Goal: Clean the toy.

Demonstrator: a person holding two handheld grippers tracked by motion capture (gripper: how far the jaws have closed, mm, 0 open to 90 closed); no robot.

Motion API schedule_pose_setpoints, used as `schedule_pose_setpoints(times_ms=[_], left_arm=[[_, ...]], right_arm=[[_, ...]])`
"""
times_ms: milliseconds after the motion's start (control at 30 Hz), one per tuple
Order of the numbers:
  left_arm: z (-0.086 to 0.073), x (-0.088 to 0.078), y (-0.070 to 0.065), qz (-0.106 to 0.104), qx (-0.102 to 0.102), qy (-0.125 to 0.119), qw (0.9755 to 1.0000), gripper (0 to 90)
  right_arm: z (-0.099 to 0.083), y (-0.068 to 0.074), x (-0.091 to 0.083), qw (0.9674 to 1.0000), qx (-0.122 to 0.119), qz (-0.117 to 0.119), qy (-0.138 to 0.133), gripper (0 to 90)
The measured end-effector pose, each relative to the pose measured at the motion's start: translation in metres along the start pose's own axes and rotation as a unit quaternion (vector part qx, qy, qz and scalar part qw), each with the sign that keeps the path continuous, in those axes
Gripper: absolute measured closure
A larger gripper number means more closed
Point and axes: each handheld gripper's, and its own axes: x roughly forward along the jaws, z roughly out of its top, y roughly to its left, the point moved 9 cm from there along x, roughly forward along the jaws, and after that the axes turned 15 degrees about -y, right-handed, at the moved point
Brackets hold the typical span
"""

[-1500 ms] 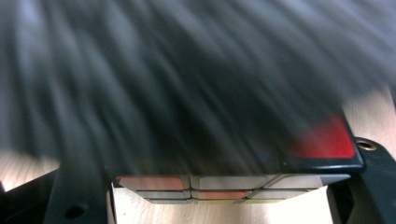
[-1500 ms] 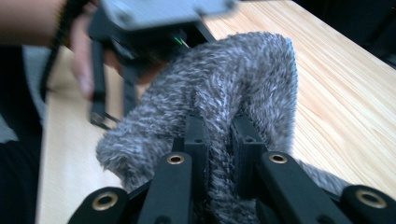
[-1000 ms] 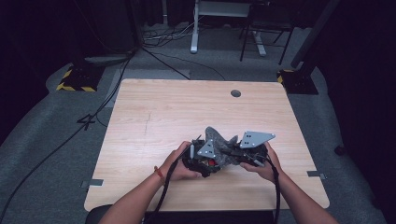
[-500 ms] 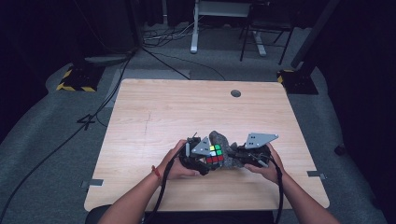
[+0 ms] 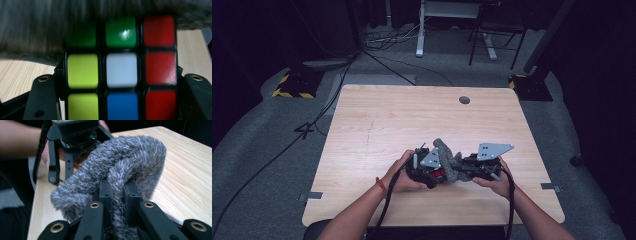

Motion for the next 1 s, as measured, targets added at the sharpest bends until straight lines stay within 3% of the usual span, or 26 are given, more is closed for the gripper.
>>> schedule_pose_setpoints(times_ms=[333,433,467,600,800,1000], left_arm=[[0.002,0.002,0.000,-0.004,0.002,0.000,1.0000,33.5],[0.002,0.002,0.001,-0.003,-0.003,-0.003,1.0000,33.6],[0.004,-0.001,0.001,-0.002,-0.003,-0.008,1.0000,33.6],[0.008,-0.004,0.001,0.000,0.000,-0.016,0.9999,33.6],[0.015,-0.013,0.003,0.003,0.003,-0.032,0.9995,33.7],[0.016,-0.019,0.007,0.006,-0.007,-0.042,0.9991,33.7]], right_arm=[[0.009,0.005,0.003,0.9999,-0.011,-0.005,-0.003,80.4],[0.008,0.001,0.005,0.9996,-0.020,-0.019,0.004,80.3],[0.006,-0.005,0.004,0.9990,-0.027,-0.036,0.009,80.4],[-0.002,-0.016,0.000,0.9980,-0.023,-0.055,0.022,80.4],[-0.020,-0.022,-0.008,0.9970,-0.009,-0.058,0.051,80.4],[-0.020,-0.011,-0.013,0.9983,-0.007,-0.036,0.044,80.4]])
